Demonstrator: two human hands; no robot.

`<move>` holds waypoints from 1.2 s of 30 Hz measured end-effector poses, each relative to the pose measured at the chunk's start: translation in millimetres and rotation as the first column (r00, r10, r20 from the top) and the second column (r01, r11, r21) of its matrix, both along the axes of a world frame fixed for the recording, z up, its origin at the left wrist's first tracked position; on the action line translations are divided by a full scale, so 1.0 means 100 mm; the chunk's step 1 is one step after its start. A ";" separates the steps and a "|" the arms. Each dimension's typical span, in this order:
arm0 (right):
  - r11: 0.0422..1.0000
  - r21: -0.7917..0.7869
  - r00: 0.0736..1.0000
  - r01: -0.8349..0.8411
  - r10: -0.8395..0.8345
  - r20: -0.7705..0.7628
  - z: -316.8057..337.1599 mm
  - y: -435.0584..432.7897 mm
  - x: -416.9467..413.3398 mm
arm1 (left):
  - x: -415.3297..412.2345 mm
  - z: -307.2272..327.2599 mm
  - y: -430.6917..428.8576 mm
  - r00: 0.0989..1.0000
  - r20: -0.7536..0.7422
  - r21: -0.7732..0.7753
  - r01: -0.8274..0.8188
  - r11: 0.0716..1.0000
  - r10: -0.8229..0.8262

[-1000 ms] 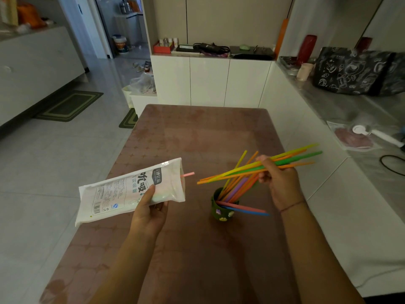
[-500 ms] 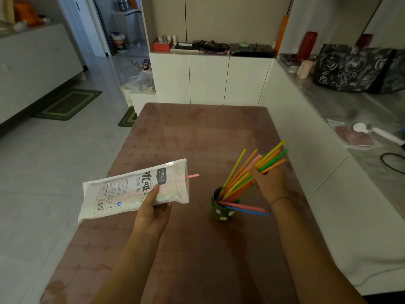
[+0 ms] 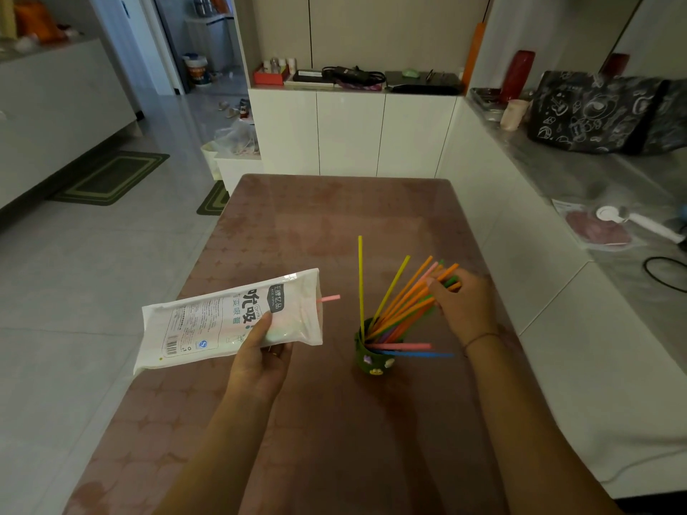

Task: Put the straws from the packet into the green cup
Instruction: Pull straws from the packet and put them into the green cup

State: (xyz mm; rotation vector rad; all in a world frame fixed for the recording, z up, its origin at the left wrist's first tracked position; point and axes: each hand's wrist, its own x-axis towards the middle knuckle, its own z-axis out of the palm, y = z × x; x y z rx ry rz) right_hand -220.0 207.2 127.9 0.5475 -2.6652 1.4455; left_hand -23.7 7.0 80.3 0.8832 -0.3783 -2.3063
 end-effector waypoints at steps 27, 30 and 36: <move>0.999 -0.017 0.999 -0.039 0.040 0.035 0.04 -0.02 0.07 | -0.05 0.09 0.09 0.999 -0.043 -0.006 0.020 1.000 -0.020; 0.990 -0.111 0.986 0.089 -0.104 -0.133 0.25 0.00 0.14 | -0.05 0.12 0.11 0.997 -0.067 -0.035 0.031 0.999 -0.033; 0.825 -0.565 0.979 -0.022 0.132 0.154 0.48 -0.35 0.68 | -0.09 0.30 0.19 0.989 -0.086 -0.277 0.091 0.957 -0.119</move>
